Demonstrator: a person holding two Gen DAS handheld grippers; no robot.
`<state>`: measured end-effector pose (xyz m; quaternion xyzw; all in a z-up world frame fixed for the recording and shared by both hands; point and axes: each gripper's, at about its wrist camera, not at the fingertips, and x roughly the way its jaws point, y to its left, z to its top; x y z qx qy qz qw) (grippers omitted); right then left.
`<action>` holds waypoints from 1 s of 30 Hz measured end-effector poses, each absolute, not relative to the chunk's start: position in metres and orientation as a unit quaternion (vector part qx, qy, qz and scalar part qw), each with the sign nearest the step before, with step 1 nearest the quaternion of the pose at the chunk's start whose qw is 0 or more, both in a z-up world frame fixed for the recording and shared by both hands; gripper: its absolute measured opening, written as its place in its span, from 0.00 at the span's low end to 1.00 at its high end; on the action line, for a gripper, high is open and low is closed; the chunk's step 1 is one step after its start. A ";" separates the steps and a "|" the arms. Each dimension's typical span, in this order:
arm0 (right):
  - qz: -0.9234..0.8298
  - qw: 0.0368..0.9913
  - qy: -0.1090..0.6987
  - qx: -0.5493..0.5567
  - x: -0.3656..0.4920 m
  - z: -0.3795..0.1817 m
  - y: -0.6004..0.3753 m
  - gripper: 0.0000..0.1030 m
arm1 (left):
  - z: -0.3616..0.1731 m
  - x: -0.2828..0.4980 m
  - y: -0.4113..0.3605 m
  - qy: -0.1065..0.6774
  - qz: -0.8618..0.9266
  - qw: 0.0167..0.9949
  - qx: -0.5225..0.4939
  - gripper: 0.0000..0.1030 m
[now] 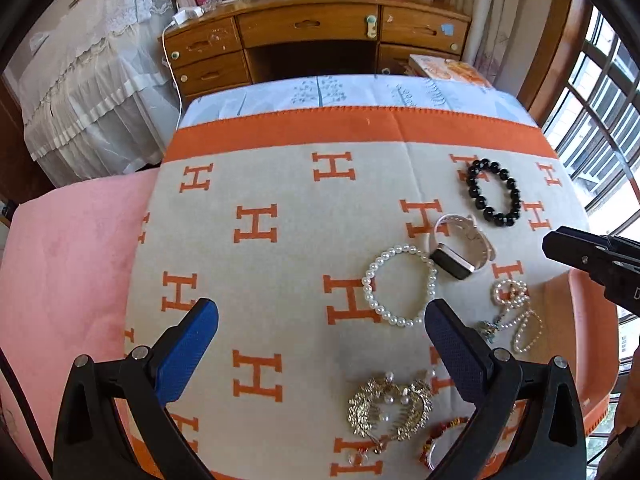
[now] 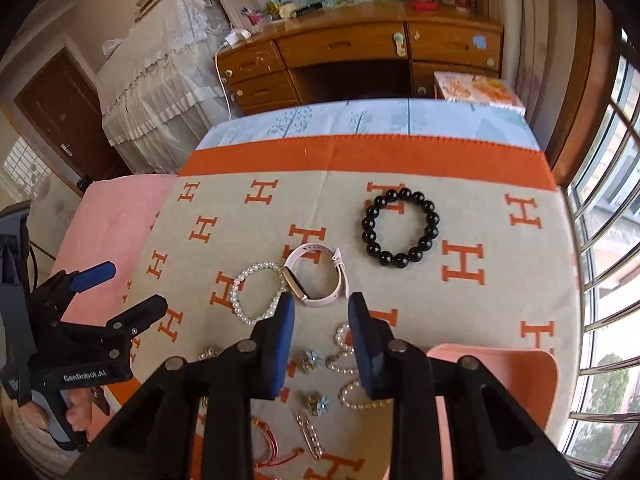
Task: Organize jewelry
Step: 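Grasp the white watch with the right gripper while the left gripper grasps the pearl bracelet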
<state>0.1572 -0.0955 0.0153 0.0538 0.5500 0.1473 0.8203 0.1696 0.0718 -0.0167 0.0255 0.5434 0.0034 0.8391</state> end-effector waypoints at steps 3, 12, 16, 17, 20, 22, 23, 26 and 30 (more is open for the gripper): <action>0.140 0.798 0.582 0.068 0.182 -0.019 -0.090 0.26 | -0.048 0.193 0.072 0.578 -0.004 0.815 0.024 0.99; 0.122 0.784 0.609 0.023 0.208 -0.061 -0.072 0.26 | -0.096 0.220 0.068 0.617 -0.024 0.787 0.020 0.84; 0.117 0.790 0.601 -0.009 0.205 -0.060 -0.062 0.10 | -0.104 0.224 0.064 0.625 -0.033 0.780 0.015 0.65; 0.118 0.791 0.601 -0.008 0.204 -0.060 -0.062 0.10 | -0.103 0.224 0.061 0.623 -0.036 0.781 0.018 0.55; 0.129 0.788 0.601 0.031 0.203 -0.058 -0.070 0.09 | -0.102 0.221 0.050 0.624 -0.053 0.780 0.023 0.06; 0.137 0.792 0.592 0.060 0.200 -0.052 -0.073 0.09 | -0.102 0.220 0.046 0.624 -0.059 0.779 0.017 0.05; 0.141 0.795 0.585 0.071 0.197 -0.046 -0.077 0.09 | -0.102 0.219 0.044 0.621 -0.059 0.782 0.016 0.05; 0.152 0.809 0.560 0.093 0.182 -0.023 -0.087 0.09 | -0.089 0.209 0.038 0.601 -0.062 0.797 0.003 0.05; 0.159 0.836 0.516 0.097 0.155 0.016 -0.109 0.09 | -0.046 0.197 0.029 0.565 -0.084 0.821 -0.009 0.05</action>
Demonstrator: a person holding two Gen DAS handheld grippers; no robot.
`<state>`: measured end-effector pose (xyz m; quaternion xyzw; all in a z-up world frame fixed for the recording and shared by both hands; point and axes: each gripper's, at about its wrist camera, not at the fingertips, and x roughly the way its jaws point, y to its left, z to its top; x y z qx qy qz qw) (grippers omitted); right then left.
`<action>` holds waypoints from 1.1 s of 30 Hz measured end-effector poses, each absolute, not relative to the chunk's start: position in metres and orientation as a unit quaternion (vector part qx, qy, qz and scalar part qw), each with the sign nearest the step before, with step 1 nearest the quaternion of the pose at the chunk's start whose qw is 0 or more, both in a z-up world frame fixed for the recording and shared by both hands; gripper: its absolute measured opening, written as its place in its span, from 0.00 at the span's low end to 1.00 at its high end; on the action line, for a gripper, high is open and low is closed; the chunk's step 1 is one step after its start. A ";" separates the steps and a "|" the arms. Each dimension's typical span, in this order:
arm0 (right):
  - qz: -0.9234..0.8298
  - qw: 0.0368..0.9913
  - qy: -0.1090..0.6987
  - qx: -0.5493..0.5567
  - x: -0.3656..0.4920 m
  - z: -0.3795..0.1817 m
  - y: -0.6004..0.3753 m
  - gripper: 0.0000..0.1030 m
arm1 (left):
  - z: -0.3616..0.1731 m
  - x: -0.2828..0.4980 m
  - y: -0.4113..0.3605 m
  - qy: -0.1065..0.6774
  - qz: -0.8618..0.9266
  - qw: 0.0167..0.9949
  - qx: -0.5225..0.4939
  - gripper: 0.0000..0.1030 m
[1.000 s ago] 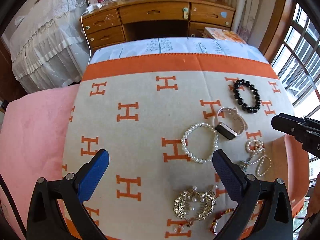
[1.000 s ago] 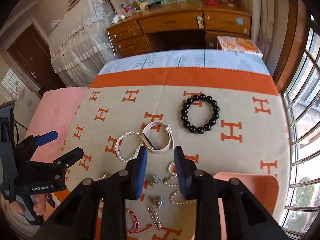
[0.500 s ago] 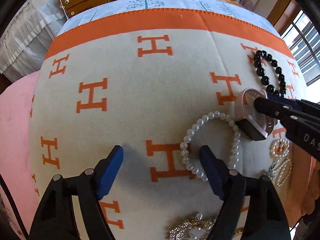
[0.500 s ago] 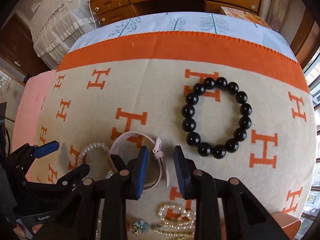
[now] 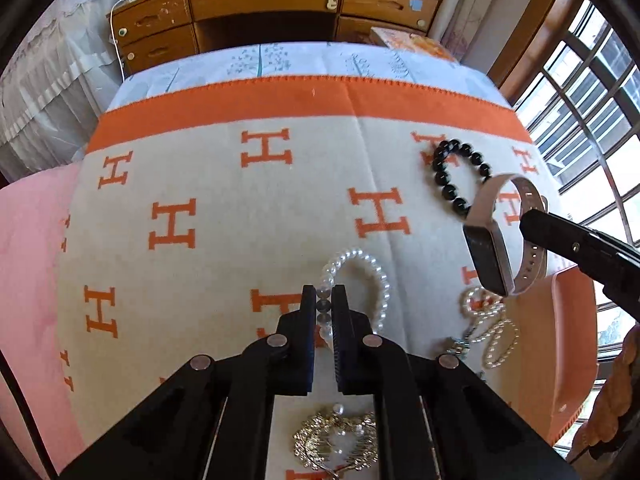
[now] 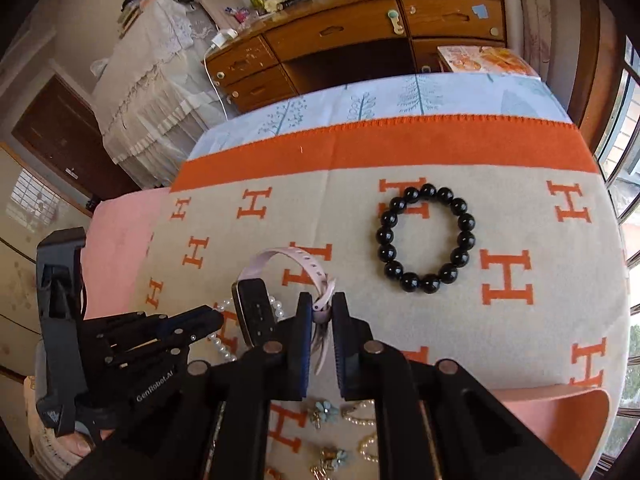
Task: Organize jewelry
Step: 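Grasp the white watch with the right gripper while the left gripper grasps the pearl bracelet, then drop the watch into the pink box with the right gripper while the left drops the pearl bracelet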
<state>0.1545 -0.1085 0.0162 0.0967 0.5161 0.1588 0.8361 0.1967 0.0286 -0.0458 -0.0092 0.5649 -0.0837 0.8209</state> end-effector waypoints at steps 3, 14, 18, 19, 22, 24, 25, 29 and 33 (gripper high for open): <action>0.141 0.856 0.489 0.091 0.133 0.040 -0.132 0.09 | -0.003 0.186 0.029 0.536 -0.103 0.838 -0.006 0.05; 0.053 0.874 0.482 0.039 0.044 0.043 -0.219 0.09 | 0.093 0.123 -0.033 0.467 -0.221 0.856 0.011 0.05; 0.066 0.856 0.513 0.022 0.024 0.021 -0.223 0.10 | 0.085 0.112 -0.086 0.468 -0.265 0.842 0.037 0.05; 0.073 0.849 0.522 0.022 0.021 0.015 -0.222 0.10 | 0.082 0.112 -0.100 0.472 -0.273 0.837 0.043 0.05; 0.089 0.834 0.545 0.020 0.011 -0.003 -0.216 0.14 | 0.064 0.112 -0.134 0.487 -0.293 0.821 0.053 0.05; 0.091 0.830 0.550 0.019 0.007 -0.010 -0.214 0.17 | 0.050 0.112 -0.153 0.497 -0.302 0.811 0.057 0.05; 0.089 0.834 0.545 0.018 0.003 -0.012 -0.214 0.18 | 0.044 0.112 -0.161 0.503 -0.305 0.807 0.059 0.05; 0.096 0.850 0.516 0.052 -0.012 -0.006 -0.225 0.18 | 0.010 0.113 -0.183 0.525 -0.310 0.790 0.070 0.05; 0.085 0.867 0.485 0.080 -0.021 0.001 -0.241 0.18 | -0.019 0.116 -0.192 0.534 -0.310 0.780 0.102 0.17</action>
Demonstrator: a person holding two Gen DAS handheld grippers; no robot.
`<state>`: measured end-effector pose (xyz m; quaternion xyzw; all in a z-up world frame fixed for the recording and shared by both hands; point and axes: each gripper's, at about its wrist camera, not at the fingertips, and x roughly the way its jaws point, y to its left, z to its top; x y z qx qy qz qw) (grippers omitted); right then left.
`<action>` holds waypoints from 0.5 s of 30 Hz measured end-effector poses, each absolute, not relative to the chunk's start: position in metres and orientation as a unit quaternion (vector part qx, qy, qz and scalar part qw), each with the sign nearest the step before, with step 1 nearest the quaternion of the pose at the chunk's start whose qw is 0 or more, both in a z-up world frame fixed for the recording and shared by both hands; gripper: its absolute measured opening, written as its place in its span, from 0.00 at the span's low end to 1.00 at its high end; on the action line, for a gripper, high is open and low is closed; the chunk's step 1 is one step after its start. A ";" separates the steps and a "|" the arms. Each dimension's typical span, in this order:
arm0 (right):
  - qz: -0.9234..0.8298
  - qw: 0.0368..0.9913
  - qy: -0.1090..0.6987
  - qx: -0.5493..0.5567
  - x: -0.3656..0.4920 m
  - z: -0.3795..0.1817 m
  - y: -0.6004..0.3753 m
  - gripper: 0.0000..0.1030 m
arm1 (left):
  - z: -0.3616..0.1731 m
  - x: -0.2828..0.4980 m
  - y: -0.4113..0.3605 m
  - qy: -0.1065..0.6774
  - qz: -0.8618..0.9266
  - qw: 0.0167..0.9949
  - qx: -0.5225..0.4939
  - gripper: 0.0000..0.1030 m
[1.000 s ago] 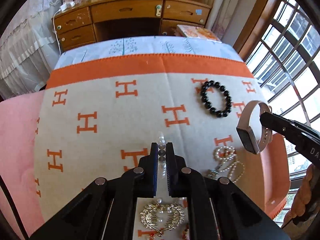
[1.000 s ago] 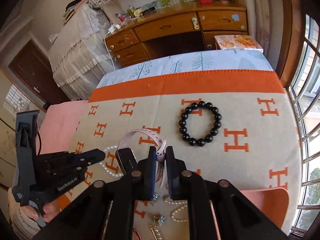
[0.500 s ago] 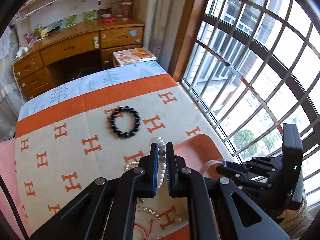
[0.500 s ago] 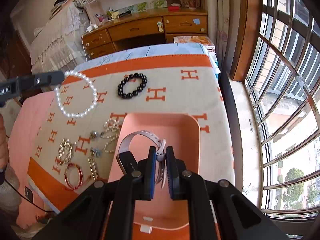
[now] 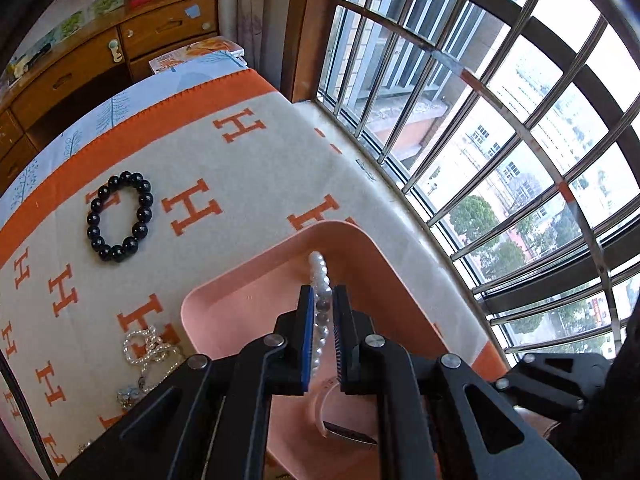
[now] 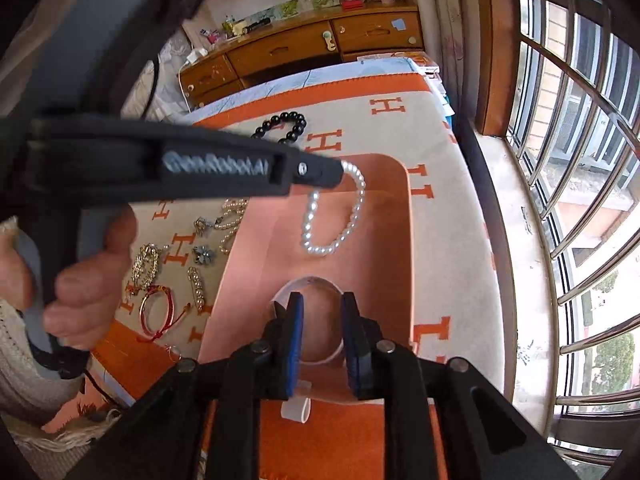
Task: Organize jewelry
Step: 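Drop the watch into the pink box with the right gripper while the left drops the pearl bracelet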
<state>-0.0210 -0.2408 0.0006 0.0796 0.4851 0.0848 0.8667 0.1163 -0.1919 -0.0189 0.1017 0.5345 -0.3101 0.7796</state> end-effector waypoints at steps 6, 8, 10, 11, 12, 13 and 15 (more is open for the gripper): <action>0.082 0.866 0.482 0.102 -0.021 -0.004 -0.252 0.19 | -0.015 0.113 -0.167 0.511 -0.279 0.808 0.092 0.62; 0.085 0.863 0.487 0.107 -0.020 -0.009 -0.251 0.19 | -0.008 0.110 -0.156 0.503 -0.278 0.814 0.083 0.63; 0.091 0.859 0.490 0.113 -0.016 -0.013 -0.250 0.19 | -0.002 0.107 -0.147 0.493 -0.273 0.822 0.080 0.63; 0.093 0.858 0.492 0.115 -0.016 -0.014 -0.249 0.19 | 0.001 0.104 -0.142 0.490 -0.271 0.825 0.079 0.63; 0.096 0.858 0.492 0.118 -0.017 -0.015 -0.246 0.19 | 0.003 0.101 -0.138 0.487 -0.268 0.828 0.078 0.63; 0.098 0.857 0.492 0.120 -0.017 -0.015 -0.244 0.19 | 0.006 0.099 -0.133 0.484 -0.264 0.831 0.076 0.63; 0.102 0.856 0.491 0.123 -0.017 -0.016 -0.242 0.19 | 0.011 0.094 -0.122 0.480 -0.255 0.836 0.073 0.63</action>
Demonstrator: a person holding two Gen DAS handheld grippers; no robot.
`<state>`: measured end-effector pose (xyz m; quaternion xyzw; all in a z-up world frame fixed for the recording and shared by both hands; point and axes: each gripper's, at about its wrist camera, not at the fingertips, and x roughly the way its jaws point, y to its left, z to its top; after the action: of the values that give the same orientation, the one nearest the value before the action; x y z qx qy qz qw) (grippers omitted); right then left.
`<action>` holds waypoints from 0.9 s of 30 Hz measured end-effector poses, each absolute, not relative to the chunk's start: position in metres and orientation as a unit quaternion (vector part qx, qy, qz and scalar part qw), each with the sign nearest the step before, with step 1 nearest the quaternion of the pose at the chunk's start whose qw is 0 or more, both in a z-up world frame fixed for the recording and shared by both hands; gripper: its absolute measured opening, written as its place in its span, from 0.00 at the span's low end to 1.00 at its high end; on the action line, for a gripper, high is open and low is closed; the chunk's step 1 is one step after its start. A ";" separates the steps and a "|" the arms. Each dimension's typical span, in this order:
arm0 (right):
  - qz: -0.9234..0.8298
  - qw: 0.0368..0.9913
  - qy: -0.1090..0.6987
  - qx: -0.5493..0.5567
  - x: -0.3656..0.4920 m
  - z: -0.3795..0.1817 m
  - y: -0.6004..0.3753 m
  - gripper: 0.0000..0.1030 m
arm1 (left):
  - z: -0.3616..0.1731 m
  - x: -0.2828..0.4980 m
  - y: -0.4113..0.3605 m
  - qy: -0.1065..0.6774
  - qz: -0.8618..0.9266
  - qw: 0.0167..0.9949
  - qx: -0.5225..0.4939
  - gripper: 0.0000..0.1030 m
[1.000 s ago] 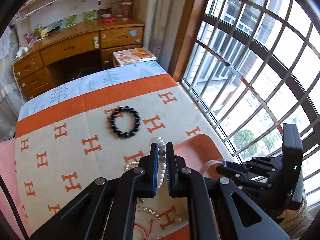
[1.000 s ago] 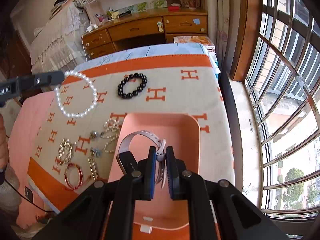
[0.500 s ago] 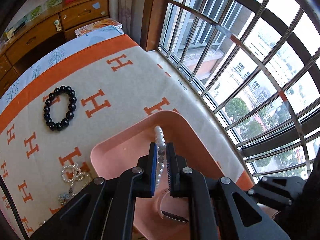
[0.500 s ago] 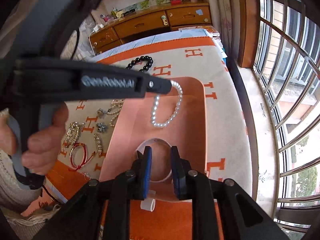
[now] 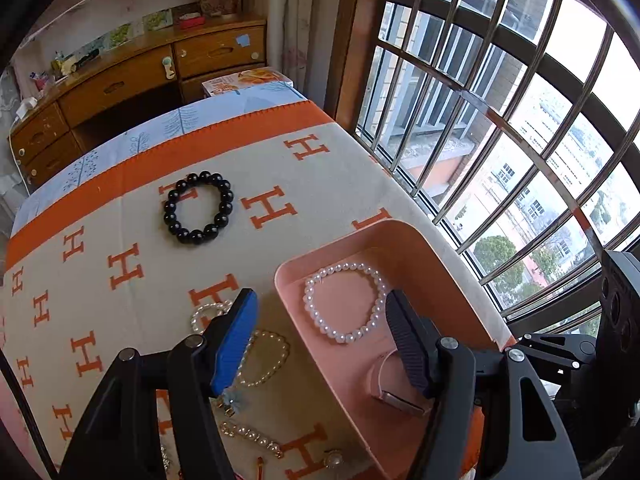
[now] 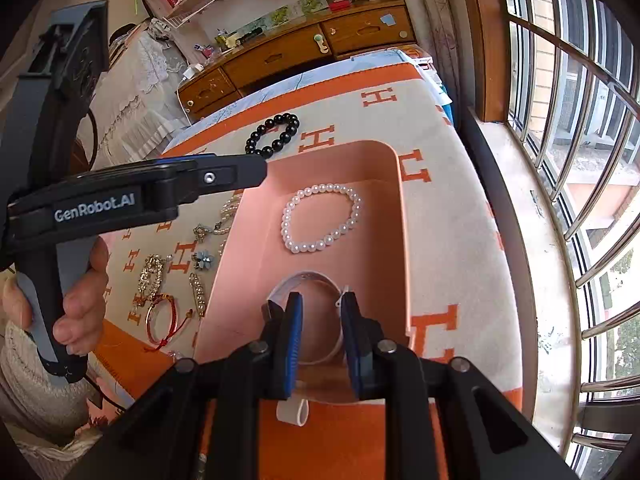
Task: Organize jewelry
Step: 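Drop the watch into the pink box with the right gripper while the left drops the pearl bracelet, then grasp the gold hair comb with the left gripper while the right grasps the red bangle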
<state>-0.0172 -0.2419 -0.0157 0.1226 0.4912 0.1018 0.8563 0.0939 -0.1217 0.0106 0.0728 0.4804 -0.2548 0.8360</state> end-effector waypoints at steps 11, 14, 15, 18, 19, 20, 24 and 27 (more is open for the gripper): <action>0.094 0.861 0.489 0.104 -0.023 -0.013 -0.225 0.19 | 0.032 0.056 -0.025 0.436 -0.174 0.883 0.027 0.65; 0.096 0.862 0.486 0.106 -0.023 -0.011 -0.218 0.19 | 0.039 0.040 0.000 0.419 -0.156 0.894 0.025 0.65; 0.097 0.863 0.484 0.105 -0.024 -0.010 -0.215 0.19 | 0.041 0.035 0.008 0.417 -0.146 0.896 0.031 0.65; 0.102 0.867 0.478 0.096 -0.025 -0.005 -0.203 0.19 | 0.046 0.021 0.028 0.417 -0.118 0.900 0.049 0.65; 0.107 0.867 0.478 0.093 -0.025 -0.003 -0.198 0.19 | 0.048 0.017 0.036 0.415 -0.102 0.903 0.050 0.65; 0.112 0.866 0.479 0.093 -0.024 -0.001 -0.194 0.19 | 0.050 0.014 0.044 0.415 -0.088 0.904 0.049 0.65; 0.133 0.864 0.477 0.091 -0.020 0.007 -0.177 0.19 | 0.055 0.006 0.076 0.418 -0.047 0.907 0.037 0.69; 0.149 0.862 0.479 0.078 -0.016 0.010 -0.159 0.20 | 0.054 0.004 0.095 0.415 -0.023 0.909 0.031 0.71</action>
<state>-0.0163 -0.1593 0.0098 0.0782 0.4788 0.1489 0.8616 0.0037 0.0949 0.0535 0.0315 0.4153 -0.0226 0.9088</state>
